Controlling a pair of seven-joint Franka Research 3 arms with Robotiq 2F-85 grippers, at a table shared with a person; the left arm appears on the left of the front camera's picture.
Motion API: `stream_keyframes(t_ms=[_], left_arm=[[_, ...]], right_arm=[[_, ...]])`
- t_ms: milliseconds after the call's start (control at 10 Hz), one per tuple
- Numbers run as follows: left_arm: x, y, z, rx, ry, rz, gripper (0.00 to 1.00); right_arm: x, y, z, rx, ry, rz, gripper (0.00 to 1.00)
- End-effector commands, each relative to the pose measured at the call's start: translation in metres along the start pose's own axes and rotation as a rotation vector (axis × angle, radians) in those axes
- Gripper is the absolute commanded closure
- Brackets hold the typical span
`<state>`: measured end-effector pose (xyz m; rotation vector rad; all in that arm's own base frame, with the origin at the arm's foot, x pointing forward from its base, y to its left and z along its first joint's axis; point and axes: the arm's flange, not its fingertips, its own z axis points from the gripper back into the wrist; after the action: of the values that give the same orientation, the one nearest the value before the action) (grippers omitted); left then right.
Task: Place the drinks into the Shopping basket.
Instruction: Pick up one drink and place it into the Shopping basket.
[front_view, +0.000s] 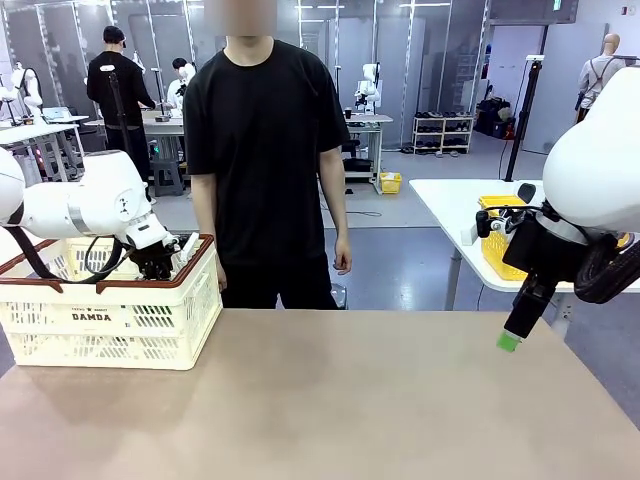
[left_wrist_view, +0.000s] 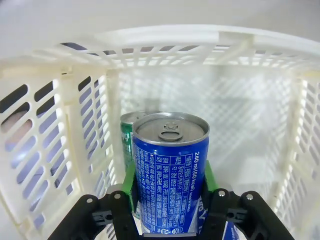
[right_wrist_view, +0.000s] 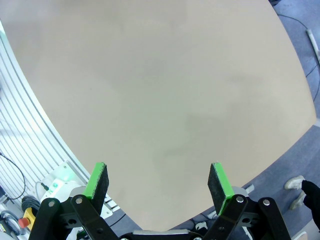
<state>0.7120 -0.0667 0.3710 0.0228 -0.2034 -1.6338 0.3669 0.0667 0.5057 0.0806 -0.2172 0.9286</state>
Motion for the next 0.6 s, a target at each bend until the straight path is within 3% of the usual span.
stream_keyframes(t_ms=[0, 500], left_arm=[[-0.002, -0.001, -0.002, 0.000, -0.037, 0.019, 0.43], [-0.005, -0.015, -0.028, -0.016, -0.012, 0.018, 0.43]], right_arm=[[0.000, 0.000, 0.001, -0.004, 0.008, 0.000, 0.00], [0.000, 0.000, 0.001, -0.004, 0.008, 0.000, 0.00]])
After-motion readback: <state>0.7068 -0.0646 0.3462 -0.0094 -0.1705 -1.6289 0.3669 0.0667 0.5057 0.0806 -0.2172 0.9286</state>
